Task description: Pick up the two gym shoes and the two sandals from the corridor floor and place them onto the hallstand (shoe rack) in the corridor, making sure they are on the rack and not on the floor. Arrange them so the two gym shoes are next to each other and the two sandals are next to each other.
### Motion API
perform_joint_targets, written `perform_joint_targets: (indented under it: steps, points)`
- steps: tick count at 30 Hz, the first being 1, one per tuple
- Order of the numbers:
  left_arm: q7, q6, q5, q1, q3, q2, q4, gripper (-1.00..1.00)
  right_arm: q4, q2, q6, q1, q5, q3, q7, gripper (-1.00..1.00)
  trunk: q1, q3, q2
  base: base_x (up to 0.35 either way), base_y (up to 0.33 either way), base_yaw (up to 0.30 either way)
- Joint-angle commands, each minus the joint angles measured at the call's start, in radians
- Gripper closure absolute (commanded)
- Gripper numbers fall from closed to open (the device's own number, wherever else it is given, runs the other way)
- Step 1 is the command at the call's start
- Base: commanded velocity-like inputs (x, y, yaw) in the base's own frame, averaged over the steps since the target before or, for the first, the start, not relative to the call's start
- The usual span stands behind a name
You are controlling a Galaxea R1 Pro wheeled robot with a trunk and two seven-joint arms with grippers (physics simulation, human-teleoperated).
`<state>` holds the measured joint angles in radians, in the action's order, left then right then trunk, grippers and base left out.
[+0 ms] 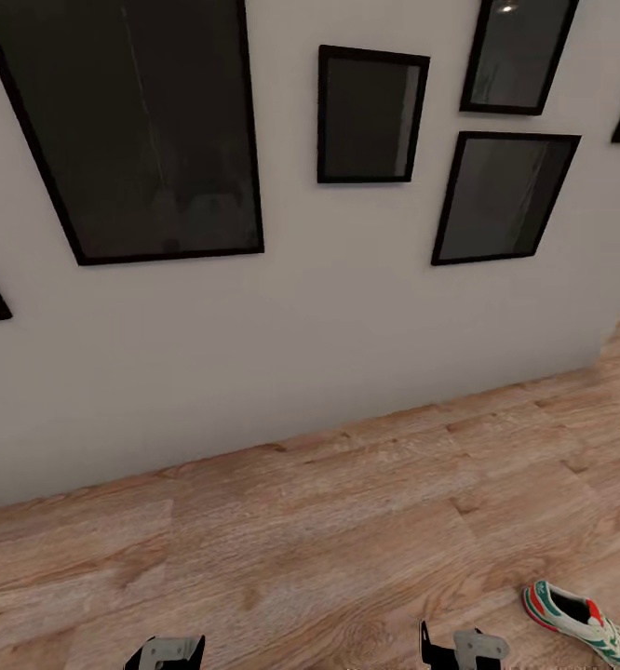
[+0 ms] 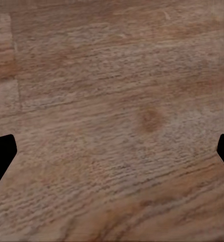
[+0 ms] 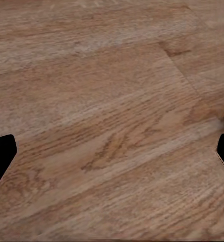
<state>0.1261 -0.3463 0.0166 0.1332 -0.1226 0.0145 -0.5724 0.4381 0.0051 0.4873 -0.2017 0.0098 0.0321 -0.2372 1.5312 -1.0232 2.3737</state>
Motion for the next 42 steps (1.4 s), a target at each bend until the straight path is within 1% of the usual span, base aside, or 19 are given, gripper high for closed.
perform_joint_targets:
  steps: [1,42]
  points:
    - [0.009,-0.002,0.002,0.0,-0.006,-0.001,0.0,-1.0,-0.001,-0.001,0.002,-0.001,0.0,0.003,-0.007,-1.0,0.0,-0.001,0.0,0.0,0.0,-0.298]
    - [0.009,-0.002,0.002,0.0,-0.006,-0.001,0.0,-1.0,-0.006,-0.005,0.001,-0.001,-0.003,0.002,-0.003,-1.0,0.0,-0.001,0.0,0.0,0.0,-0.3]
